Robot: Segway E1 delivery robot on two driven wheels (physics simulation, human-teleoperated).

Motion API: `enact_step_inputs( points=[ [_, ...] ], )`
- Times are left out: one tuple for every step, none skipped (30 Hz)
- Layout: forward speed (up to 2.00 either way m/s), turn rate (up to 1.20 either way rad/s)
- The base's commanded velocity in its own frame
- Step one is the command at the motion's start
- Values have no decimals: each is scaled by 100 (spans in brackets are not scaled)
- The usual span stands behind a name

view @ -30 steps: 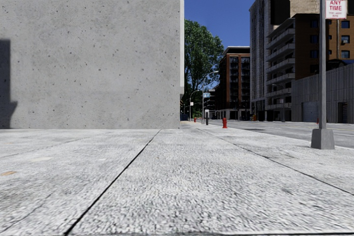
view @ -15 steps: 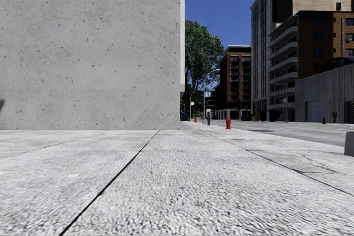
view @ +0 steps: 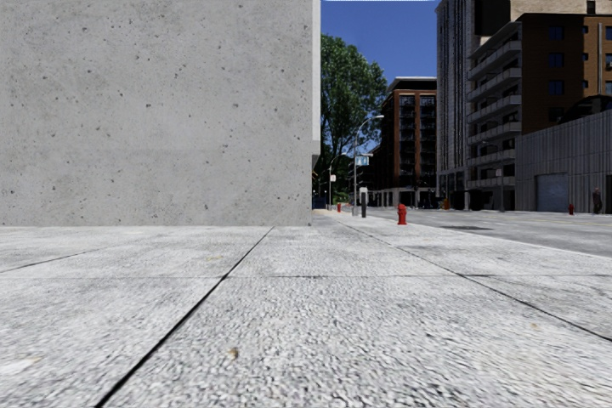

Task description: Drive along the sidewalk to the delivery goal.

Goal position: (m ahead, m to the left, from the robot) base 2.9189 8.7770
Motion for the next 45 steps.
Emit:
enact_step_inputs(
  points=[
    [200,0],
    [200,0],
    [200,0],
    [200,0],
    [200,0],
    [200,0],
    [200,0],
    [200,0],
    [200,0],
    [200,0],
    [200,0],
    [200,0],
    [200,0],
    [200,0],
    [200,0],
    [200,9],
    [200,28],
    [200,46],
    [200,63],
    [200,75],
    [200,89],
    [200,99],
    [200,104],
    [200,106],
    [200,106],
    [200,108],
    [200,111],
    [200,113],
    [200,113],
    [200,113],
    [200,113],
    [200,113],
    [200,113],
    [200,113],
    [200,113],
    [200,112],
    [200,112],
    [200,112],
    [200,112],
    [200,112],
    [200,112],
    [200,112],
    [200,112],
    [200,112],
    [200,112]
  ],
)
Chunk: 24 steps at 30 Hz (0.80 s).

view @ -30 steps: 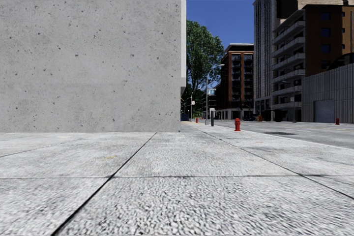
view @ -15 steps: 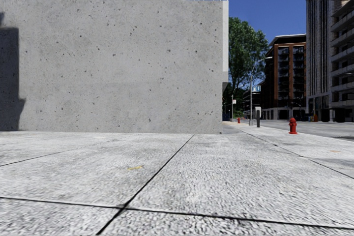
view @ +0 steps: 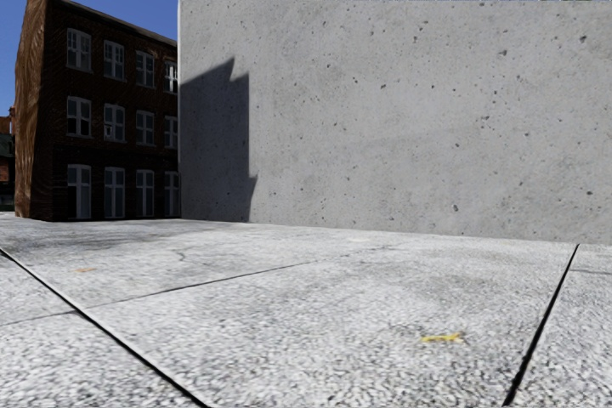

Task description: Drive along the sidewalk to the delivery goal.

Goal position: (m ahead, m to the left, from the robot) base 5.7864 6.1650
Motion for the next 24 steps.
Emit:
enact_step_inputs(
  points=[
    [200,112],
    [200,112],
    [200,112],
    [200,112],
    [200,112],
    [200,112],
    [200,112],
    [200,112],
    [200,112],
    [200,112],
    [200,112],
    [200,112],
    [200,112],
    [200,112],
    [200,112],
    [200,112],
    [200,112],
    [200,112],
    [200,111],
    [200,106],
    [200,82],
    [200,55],
    [200,55],
    [200,29]
  ],
)
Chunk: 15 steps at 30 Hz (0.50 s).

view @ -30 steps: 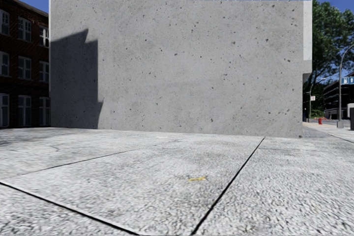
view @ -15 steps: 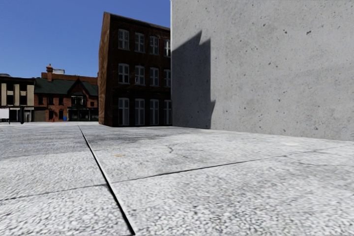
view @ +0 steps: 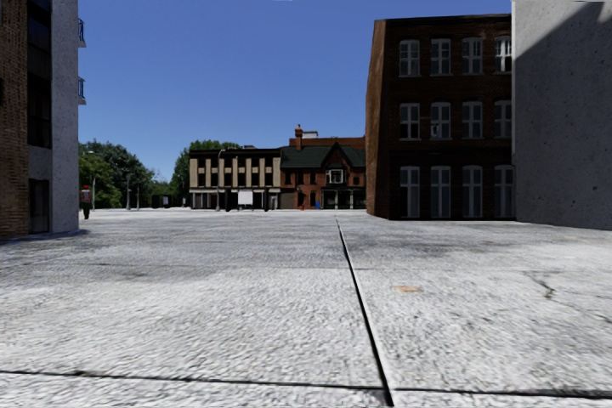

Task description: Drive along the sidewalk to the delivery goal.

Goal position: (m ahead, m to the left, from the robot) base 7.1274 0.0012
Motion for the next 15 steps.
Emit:
enact_step_inputs(
  points=[
    [200,4],
    [200,0],
    [200,0],
    [200,0],
    [200,0],
    [200,0],
    [200,0],
    [200,0],
    [200,0],
    [200,0],
    [200,0],
    [200,0],
    [200,0],
    [200,-32],
    [200,-54]
  ],
)
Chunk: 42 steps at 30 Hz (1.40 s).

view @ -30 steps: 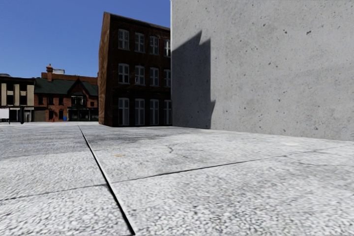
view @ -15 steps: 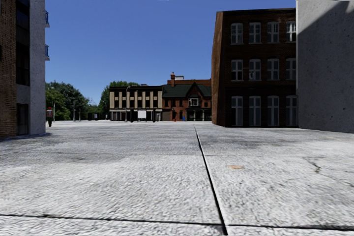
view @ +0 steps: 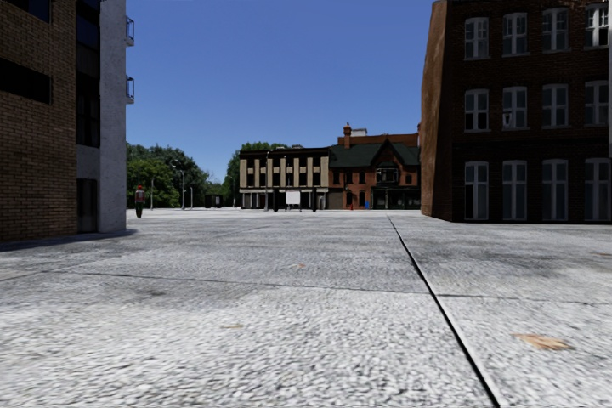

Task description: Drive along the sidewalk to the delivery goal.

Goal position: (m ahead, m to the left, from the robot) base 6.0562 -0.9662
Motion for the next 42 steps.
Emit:
enact_step_inputs(
  points=[
    [200,-54],
    [200,-78],
    [200,-95],
    [200,-105],
    [200,-107],
    [200,-10],
    [200,-2],
    [200,0],
    [200,0],
    [200,0],
    [200,0],
    [200,0],
    [200,0],
    [200,0],
    [200,0],
    [200,0],
    [200,0],
    [200,0],
    [200,0],
    [200,0],
    [200,0],
    [200,0],
    [200,0],
    [200,0],
    [200,0],
    [200,0],
    [200,0],
    [200,0],
    [200,0],
    [200,0],
    [200,0],
    [200,-43],
    [200,-64],
    [200,-92],
    [200,-120],
    [200,-64],
    [200,-64],
    [200,-5],
    [200,0],
    [200,0],
    [200,0],
    [200,0]
  ],
)
